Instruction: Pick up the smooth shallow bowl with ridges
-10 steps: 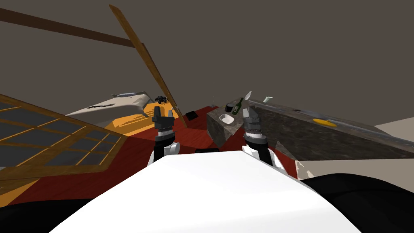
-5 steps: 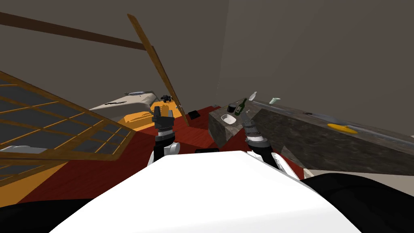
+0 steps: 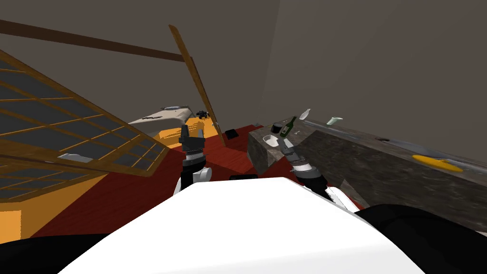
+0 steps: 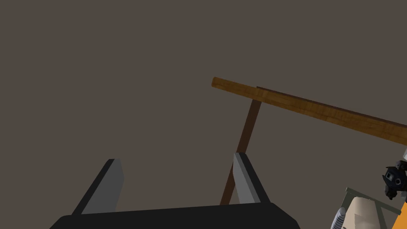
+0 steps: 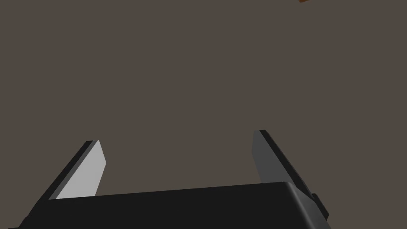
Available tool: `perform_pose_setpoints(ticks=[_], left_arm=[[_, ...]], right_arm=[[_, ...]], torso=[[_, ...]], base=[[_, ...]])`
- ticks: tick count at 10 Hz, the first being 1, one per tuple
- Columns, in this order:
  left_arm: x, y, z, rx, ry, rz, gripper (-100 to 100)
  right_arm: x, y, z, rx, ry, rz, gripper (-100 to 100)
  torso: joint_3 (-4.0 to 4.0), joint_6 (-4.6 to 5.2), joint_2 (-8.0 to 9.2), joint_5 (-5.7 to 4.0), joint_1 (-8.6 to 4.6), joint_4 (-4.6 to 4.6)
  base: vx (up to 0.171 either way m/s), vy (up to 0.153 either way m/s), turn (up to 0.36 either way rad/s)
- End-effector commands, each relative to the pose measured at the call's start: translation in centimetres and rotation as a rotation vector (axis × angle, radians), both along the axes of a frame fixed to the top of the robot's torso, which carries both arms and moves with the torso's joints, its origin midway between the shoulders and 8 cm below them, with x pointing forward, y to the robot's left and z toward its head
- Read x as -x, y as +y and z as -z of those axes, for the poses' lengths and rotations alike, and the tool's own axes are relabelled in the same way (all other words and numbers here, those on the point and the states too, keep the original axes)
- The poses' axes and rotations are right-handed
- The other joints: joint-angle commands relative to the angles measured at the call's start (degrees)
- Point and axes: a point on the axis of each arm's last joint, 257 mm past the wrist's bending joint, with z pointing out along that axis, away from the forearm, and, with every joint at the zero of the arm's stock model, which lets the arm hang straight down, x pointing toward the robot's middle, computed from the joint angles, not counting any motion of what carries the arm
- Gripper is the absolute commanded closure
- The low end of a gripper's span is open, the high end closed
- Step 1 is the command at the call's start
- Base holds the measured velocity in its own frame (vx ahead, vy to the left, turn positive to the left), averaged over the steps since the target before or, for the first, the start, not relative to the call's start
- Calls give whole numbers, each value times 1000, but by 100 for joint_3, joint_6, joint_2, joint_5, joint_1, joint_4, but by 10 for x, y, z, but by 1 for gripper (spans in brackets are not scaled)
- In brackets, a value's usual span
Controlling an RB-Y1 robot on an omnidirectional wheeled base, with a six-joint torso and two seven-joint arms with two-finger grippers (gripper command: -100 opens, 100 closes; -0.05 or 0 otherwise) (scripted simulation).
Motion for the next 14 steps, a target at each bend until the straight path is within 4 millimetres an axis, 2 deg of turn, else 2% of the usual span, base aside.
perform_pose_setpoints(ticks=[1, 2, 4, 5, 7, 8, 9, 10, 11, 12, 13, 14], left_arm=[[0, 0, 0, 0, 0, 0, 0], [0, 0, 0, 0, 0, 0, 0], [0, 0, 0, 0, 0, 0, 0], [0, 0, 0, 0, 0, 0, 0], [0, 0, 0, 0, 0, 0, 0], [0, 0, 0, 0, 0, 0, 0], [0, 0, 0, 0, 0, 0, 0], [0, 0, 0, 0, 0, 0, 0], [0, 0, 0, 0, 0, 0, 0], [0, 0, 0, 0, 0, 0, 0], [0, 0, 0, 0, 0, 0, 0], [0, 0, 0, 0, 0, 0, 0]], right_arm=[[3, -5, 21, 118, 66, 37, -100], [4, -5, 22, 126, 70, 38, -100], [10, -14, 49, 283, 151, 76, -100], [11, -14, 51, 295, 154, 77, -100], [20, -25, 78, 459, 232, 104, -100], [20, -25, 79, 482, 232, 104, -100], [25, -32, 92, 567, 269, 114, -100], [25, -31, 93, 580, 269, 113, -100], [31, -39, 106, 672, 302, 120, -100], [31, -38, 106, 682, 302, 119, -100], [37, -46, 118, 771, 333, 123, -100], [37, -46, 119, 785, 332, 122, -100]], torso=[[0, 0, 0, 0, 0, 0], [0, -1, 0, 0, -2, 0], [-4, 0, -8, -1, -1, -2], [-5, -1, -9, 0, -2, -2], [-7, 1, -13, -1, -3, -3], [-9, -1, -15, -2, -6, -3], [-9, 3, -16, -2, -5, -3], [-10, 0, -18, -1, -3, -4], [-11, 3, -19, -1, -2, -4], [-12, 1, -21, -1, -3, -4], [-12, 2, -22, -2, -3, -4], [-13, 1, -23, -2, -6, -5]], base=[[-30, -22, 254], [-17, -20, 69], [-10, -17, 165], [-5, -21, 99], [1, -24, 181], [4, -27, 69], [10, -20, 127], [10, -21, 69], [16, -22, 113], [15, -23, 77], [18, -28, 147], [18, -29, 75]])
